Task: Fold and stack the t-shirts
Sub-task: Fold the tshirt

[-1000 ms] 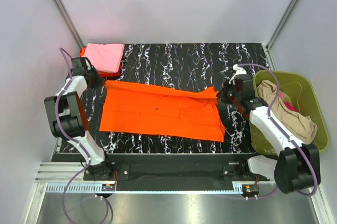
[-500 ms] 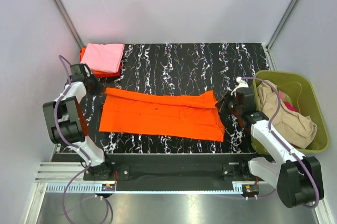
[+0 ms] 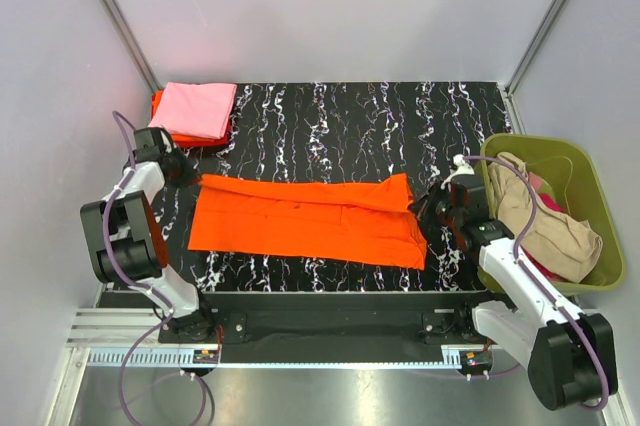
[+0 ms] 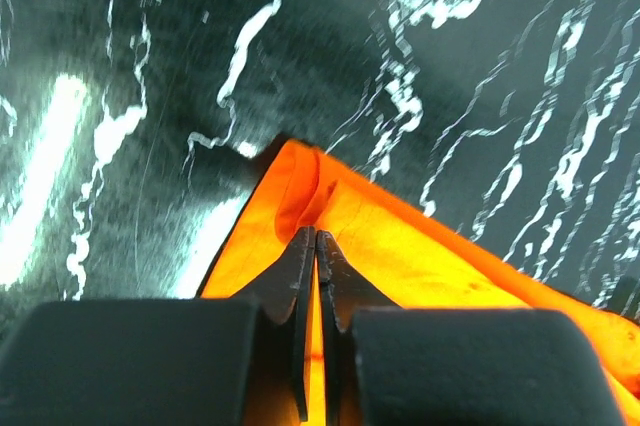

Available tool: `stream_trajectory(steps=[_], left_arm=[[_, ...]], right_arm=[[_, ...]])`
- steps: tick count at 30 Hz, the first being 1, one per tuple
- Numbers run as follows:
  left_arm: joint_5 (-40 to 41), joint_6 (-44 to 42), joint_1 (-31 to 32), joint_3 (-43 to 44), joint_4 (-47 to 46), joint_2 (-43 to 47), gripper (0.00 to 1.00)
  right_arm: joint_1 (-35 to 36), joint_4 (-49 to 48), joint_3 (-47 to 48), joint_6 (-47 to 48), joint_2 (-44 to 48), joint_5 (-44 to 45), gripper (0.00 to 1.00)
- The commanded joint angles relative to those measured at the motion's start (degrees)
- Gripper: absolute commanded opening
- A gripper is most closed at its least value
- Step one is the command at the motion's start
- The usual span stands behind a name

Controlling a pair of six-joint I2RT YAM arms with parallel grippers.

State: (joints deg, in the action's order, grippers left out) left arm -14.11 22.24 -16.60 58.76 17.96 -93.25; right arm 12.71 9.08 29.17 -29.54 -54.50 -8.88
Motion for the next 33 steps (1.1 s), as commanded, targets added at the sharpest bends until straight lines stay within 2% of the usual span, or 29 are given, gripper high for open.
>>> stream_trajectory(steps=[1, 5, 6, 10, 15, 16, 17, 20, 22, 26, 27, 33], left_arm=[[1.28, -0.45, -0.45, -1.46, -0.2, 2.02, 0.07], [2.59, -0.18, -0.54, -1.98, 0.24, 2.55, 0.23], [3.2, 0.17, -0.45, -1.81, 1.46, 2.81, 0.25], [9.61, 0.96, -0.36, -0.4, 5.77, 6.14, 0.3], [8.66, -0.96, 3.41, 1.52, 6.03, 7.74, 0.32], [7.62, -0.97, 4.46, 2.31, 6.04, 7.04, 0.33], [2.91, -0.8, 4.65, 2.58, 5.52, 6.16, 0.33], [-4.41, -1.05, 6.31, 5.74, 4.28, 0.89, 0.28], [-5.75, -1.49, 8.06, 7.93, 4.63, -2.62, 0.27], [-5.58, -1.5, 10.62, 10.14, 5.6, -7.11, 0.27], [-5.4, -1.5, 11.06, 10.49, 5.95, -8.6, 0.27], [-4.44, -1.67, 12.47, 11.72, 6.65, -12.65, 0.27]], right_arm=[[0.03, 0.59, -1.3, -3.68, -0.52, -3.67, 0.0], [0.12, 1.99, -1.92, -6.4, 0.71, -4.82, 0.08], [0.12, 3.04, -1.75, -6.76, 1.67, -5.17, 0.15], [0.12, 11.21, 1.84, -8.43, 4.48, -5.62, 0.32], [0.12, 14.57, 5.98, -8.87, 6.08, -3.6, 0.36], [0.21, 13.69, 7.03, -8.69, 5.2, -3.16, 0.33], [0.38, 12.64, 7.48, -8.26, 3.98, -3.16, 0.3], [2.22, 8.42, 10.11, -8.25, -4.61, -2.54, 0.23], [6.26, 5.34, 13.61, -8.34, -9.46, -0.53, 0.21], [13.38, 3.93, 24.07, -6.77, -23.95, 1.94, 0.2], [14.09, 3.58, 26.36, -6.76, -29.82, 1.59, 0.18], [17.52, 1.38, 41.3, -4.83, -47.59, -0.6, 0.15]])
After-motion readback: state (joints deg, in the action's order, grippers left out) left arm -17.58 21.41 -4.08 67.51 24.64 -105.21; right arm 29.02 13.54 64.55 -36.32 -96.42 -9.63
